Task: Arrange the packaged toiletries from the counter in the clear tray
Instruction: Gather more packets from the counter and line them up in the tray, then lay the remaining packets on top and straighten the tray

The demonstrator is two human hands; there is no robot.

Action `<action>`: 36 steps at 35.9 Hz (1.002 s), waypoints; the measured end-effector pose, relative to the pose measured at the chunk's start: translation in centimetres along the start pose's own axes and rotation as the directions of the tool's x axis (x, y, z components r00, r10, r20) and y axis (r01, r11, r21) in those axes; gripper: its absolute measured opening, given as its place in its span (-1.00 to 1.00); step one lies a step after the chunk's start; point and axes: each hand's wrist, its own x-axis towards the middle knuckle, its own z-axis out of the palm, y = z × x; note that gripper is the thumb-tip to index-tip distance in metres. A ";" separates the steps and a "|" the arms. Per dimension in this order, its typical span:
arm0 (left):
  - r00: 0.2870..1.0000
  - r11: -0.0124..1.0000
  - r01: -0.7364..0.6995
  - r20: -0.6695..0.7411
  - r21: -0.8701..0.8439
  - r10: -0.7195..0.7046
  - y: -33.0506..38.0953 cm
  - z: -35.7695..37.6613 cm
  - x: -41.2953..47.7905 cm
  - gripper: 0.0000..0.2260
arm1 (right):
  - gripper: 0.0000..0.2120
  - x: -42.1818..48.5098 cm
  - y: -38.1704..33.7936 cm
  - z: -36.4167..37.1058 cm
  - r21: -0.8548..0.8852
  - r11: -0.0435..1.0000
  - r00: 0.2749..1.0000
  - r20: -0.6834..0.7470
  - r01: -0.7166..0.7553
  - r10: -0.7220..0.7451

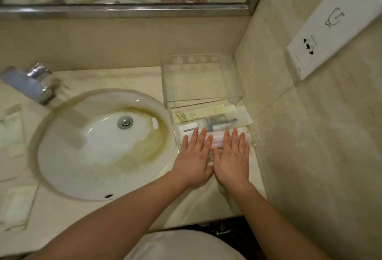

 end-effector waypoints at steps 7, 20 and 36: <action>0.954 0.968 0.177 -0.212 -0.176 -0.213 -3.5 -0.9 -7.2 -0.35 | -0.37 -2.3 -6.1 1.0 0.167 0.941 0.954 -0.008 0.295 -0.298; 0.470 0.607 0.480 -0.398 -0.634 -0.788 -18.7 -1.3 -26.1 -0.55 | -0.42 -7.6 -26.1 6.1 0.266 0.707 0.680 0.201 0.656 -0.706; 0.214 0.378 0.570 -0.312 -0.729 -0.926 -38.4 -1.6 -38.4 -0.70 | -0.46 -12.4 -46.4 11.0 0.227 0.786 0.746 0.248 0.575 -0.618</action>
